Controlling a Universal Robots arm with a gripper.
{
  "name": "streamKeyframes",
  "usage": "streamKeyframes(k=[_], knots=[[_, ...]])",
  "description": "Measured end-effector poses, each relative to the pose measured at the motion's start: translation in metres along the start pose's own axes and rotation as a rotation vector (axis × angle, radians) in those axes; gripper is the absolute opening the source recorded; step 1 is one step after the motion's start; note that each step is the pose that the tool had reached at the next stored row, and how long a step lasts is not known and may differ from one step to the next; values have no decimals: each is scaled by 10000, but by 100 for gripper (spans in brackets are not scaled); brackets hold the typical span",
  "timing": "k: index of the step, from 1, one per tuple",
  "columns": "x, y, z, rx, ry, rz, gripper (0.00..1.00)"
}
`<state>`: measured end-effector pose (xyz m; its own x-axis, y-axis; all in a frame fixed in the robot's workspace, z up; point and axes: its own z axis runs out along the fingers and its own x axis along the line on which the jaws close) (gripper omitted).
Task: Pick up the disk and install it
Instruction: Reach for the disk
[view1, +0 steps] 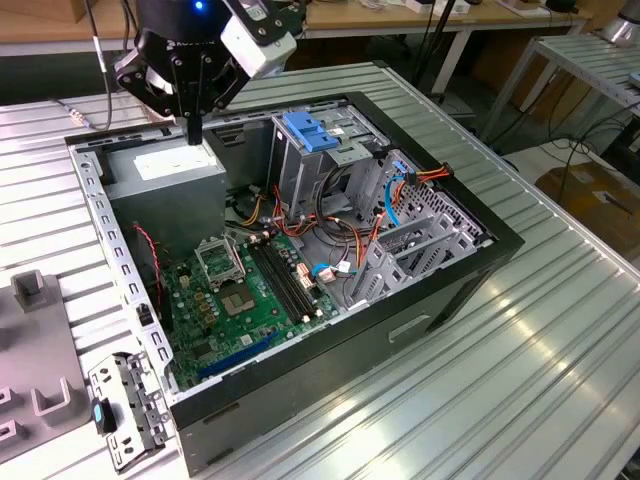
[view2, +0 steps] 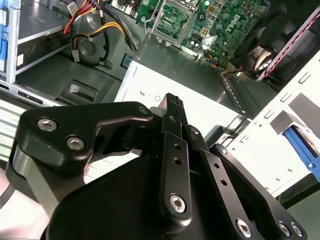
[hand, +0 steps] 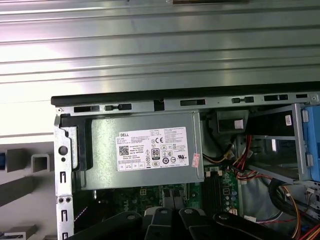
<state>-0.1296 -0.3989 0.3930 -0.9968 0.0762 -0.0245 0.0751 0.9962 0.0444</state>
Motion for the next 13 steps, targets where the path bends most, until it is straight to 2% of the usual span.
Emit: streamKeyframes(k=[13], knots=[[84,-7,5,0,0,0,11]])
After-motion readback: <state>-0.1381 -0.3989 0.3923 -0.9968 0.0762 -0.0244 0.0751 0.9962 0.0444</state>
